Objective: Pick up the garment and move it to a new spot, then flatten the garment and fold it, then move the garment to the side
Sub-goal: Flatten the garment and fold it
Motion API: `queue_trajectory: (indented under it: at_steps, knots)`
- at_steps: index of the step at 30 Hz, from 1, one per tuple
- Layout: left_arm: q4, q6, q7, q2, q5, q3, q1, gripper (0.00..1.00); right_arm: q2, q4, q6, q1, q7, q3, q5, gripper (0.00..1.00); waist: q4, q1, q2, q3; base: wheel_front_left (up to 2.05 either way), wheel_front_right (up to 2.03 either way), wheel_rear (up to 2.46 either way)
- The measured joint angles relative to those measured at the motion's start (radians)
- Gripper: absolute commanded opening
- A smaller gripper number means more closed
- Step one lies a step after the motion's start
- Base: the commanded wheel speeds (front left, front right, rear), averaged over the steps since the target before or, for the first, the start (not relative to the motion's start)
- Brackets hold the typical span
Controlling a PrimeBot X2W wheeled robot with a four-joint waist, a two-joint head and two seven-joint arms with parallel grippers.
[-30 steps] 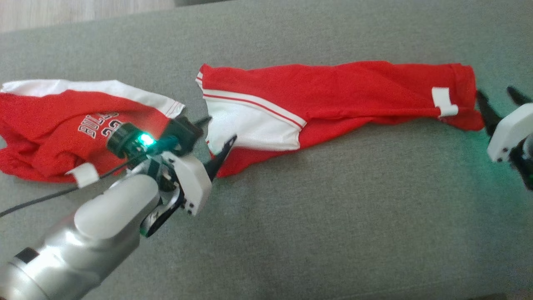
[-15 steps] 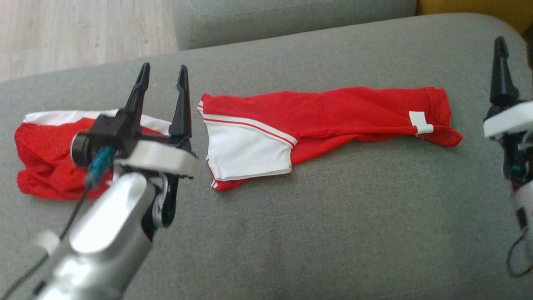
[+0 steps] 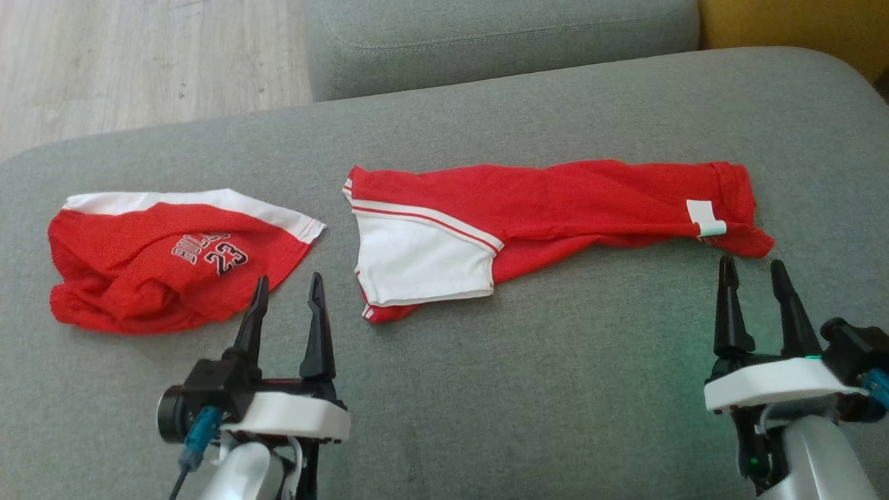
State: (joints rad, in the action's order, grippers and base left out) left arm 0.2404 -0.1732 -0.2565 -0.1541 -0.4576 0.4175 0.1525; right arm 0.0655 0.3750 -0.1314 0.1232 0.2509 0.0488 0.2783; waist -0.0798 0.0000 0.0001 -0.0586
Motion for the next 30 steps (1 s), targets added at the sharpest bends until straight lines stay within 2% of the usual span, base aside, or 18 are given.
queue_trajectory:
  at_steps: [7,11,17,23,30]
  knots:
    - [0.019,0.081,0.0,0.043,0.085,-0.072,-0.003,1.0,-0.011,-0.037,0.0,-0.004,-0.009,0.008,-0.035,1.0,0.008,-0.0001,0.0,-0.017,0.0,0.0,0.0]
    - [0.024,0.11,0.0,0.062,0.117,-0.097,0.017,1.0,-0.014,-0.037,0.0,0.03,-0.062,0.042,-0.067,1.0,0.011,0.0,0.0,-0.046,0.0,0.0,0.0]
    - [0.031,0.14,0.0,0.075,0.151,-0.109,0.06,1.0,0.004,0.014,0.0,0.165,-0.149,0.12,-0.104,1.0,0.016,0.0002,0.0,-0.103,0.0,0.0,0.0]
    - [0.041,0.166,0.0,0.084,0.181,-0.124,0.111,1.0,0.057,0.18,0.0,0.364,-0.264,0.251,-0.154,1.0,0.029,0.0003,0.0,-0.179,0.0,0.0,0.0]
    - [0.047,0.191,0.0,0.098,0.196,-0.126,0.169,1.0,0.113,0.41,0.0,0.492,-0.341,0.293,-0.25,1.0,0.063,0.0003,-0.0001,-0.242,0.0,0.0,0.0]
